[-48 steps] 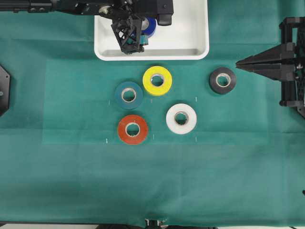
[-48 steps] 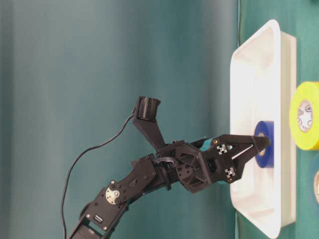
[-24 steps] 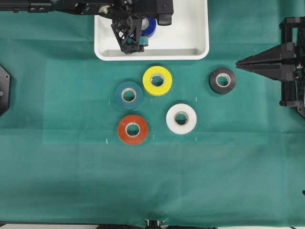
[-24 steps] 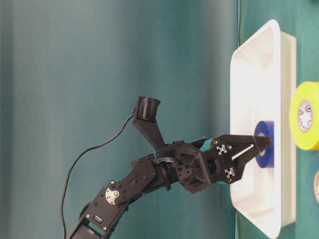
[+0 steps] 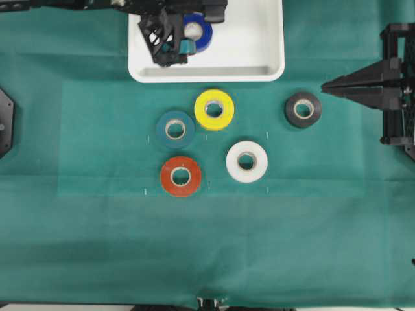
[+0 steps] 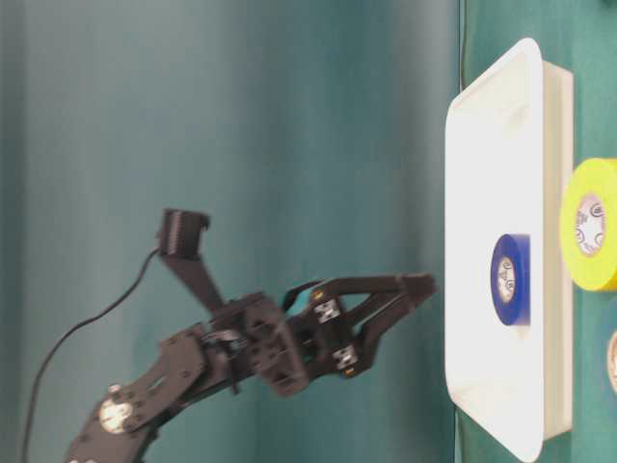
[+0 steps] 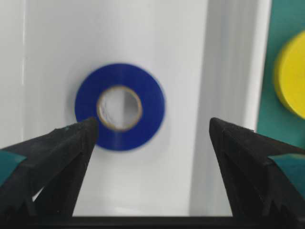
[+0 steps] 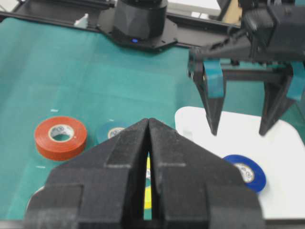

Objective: Pick up the tape from a random location and place it into the white case.
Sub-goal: 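Open the left gripper and release the blue tape roll in the tray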

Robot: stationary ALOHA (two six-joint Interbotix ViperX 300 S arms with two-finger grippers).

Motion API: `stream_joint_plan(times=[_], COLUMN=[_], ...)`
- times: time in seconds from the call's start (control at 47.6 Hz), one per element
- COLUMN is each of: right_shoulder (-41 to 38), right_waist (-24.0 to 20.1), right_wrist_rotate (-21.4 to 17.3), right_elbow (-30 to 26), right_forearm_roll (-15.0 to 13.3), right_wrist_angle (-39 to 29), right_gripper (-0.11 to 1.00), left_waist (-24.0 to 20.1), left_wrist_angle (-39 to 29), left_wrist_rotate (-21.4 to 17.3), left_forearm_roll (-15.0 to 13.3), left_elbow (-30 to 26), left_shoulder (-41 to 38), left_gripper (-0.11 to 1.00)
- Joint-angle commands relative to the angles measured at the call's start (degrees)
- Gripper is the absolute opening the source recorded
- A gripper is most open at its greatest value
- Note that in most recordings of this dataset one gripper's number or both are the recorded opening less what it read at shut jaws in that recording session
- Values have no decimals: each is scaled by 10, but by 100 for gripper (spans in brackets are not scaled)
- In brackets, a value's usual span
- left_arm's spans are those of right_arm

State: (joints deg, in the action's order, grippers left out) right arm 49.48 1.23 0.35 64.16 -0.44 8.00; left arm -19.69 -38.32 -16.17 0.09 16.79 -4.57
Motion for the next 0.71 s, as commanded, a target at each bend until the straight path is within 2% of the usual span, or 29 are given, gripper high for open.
stream_joint_plan(times=[0.0,0.693], right_shoulder=[-3,-3], right_waist=[0,0], right_wrist_rotate=[1,0], right_elbow=[-14,-15], right_forearm_roll=[0,0], right_wrist_angle=[4,5], right_gripper=[0,0], left_waist=[4,27], left_wrist_angle=[-14,-85], left_wrist_rotate=[1,2], left_forearm_roll=[-2,-2], left_elbow=[-4,-36], left_shoulder=[33,110], left_gripper=[93,93])
